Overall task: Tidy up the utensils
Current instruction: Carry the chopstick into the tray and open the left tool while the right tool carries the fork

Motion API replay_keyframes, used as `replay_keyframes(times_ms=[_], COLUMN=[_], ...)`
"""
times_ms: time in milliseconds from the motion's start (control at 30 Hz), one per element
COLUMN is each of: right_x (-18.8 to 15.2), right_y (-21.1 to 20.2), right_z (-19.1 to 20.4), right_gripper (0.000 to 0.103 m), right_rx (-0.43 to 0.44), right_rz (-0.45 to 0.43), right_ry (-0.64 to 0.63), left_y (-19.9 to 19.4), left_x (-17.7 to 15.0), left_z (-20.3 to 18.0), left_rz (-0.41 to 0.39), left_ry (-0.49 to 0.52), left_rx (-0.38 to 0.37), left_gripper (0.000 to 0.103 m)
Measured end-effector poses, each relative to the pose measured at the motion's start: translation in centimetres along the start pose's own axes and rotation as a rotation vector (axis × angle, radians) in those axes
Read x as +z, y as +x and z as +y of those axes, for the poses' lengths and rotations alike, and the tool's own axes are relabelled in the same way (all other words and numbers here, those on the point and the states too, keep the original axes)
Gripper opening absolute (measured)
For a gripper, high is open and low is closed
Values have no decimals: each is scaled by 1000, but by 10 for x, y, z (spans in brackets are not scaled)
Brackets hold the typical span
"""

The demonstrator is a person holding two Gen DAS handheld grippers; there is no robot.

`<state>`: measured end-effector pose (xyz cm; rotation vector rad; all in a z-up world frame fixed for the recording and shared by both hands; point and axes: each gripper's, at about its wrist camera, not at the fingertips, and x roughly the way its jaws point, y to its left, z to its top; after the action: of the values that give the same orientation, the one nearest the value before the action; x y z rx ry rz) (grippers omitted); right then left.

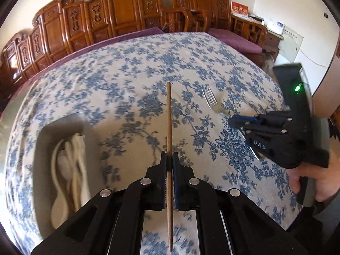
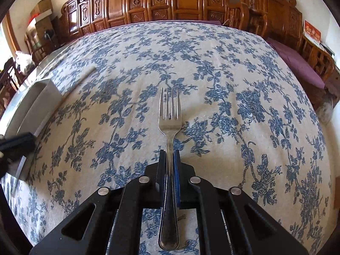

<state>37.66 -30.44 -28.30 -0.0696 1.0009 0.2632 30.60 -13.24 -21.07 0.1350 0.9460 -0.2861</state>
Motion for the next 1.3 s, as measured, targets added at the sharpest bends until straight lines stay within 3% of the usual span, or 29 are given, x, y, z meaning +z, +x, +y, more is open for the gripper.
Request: replay_keyframes(times_ms=[567, 1300], right_x=[-9, 18], right_y=[-15, -92], right_z=[28, 94], right_gripper=[8, 8], right_rx=[54, 143], right_rz=[-13, -152], right_ry=[-29, -132], left_y=[-62, -64], left_x=[-18, -28], left_z=[50, 116], left_rz=[-70, -63], left_ry=[-70, -132], left_rx=[60, 101], left_gripper=[4, 4])
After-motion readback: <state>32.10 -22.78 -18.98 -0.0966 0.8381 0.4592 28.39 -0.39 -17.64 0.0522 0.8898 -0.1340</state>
